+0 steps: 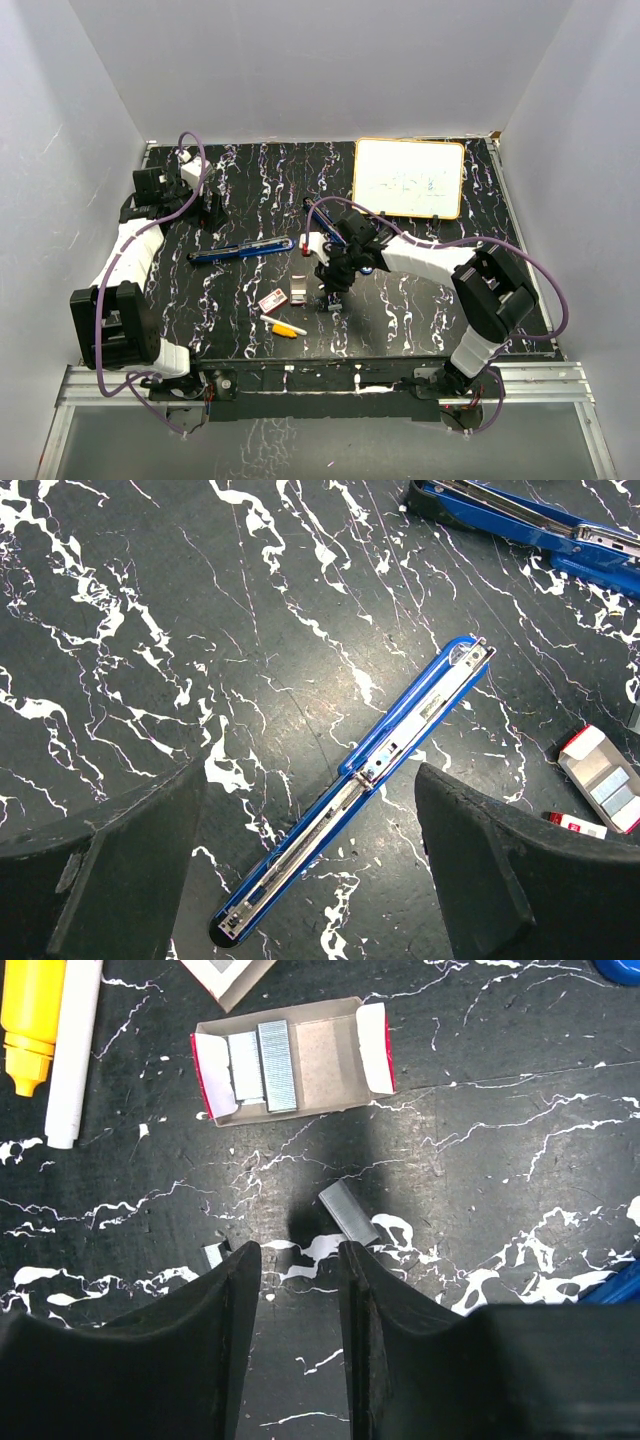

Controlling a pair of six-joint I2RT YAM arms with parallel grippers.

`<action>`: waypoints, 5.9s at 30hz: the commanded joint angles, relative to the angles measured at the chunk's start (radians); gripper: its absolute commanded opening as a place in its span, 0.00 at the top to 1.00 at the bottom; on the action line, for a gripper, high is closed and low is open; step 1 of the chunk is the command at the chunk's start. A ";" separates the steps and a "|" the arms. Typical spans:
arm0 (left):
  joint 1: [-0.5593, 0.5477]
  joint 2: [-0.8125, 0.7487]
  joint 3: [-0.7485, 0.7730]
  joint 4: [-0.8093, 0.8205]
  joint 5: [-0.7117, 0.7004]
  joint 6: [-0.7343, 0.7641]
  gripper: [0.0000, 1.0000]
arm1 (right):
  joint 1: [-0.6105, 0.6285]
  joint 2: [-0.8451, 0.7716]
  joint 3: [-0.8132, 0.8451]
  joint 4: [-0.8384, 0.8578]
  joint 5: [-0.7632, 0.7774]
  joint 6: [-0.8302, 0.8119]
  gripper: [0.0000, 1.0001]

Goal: Load the staples into the stapler

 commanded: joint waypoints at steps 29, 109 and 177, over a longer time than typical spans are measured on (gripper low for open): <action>-0.003 -0.009 0.033 -0.019 0.056 0.026 0.17 | -0.006 0.158 0.075 0.023 0.007 -0.252 0.61; -0.003 -0.062 -0.005 -0.014 0.045 0.052 0.16 | 0.070 0.193 0.120 -0.035 0.204 0.008 0.77; -0.920 0.919 0.986 -0.711 0.042 1.079 0.65 | -0.676 -0.261 0.029 0.143 0.017 0.294 0.90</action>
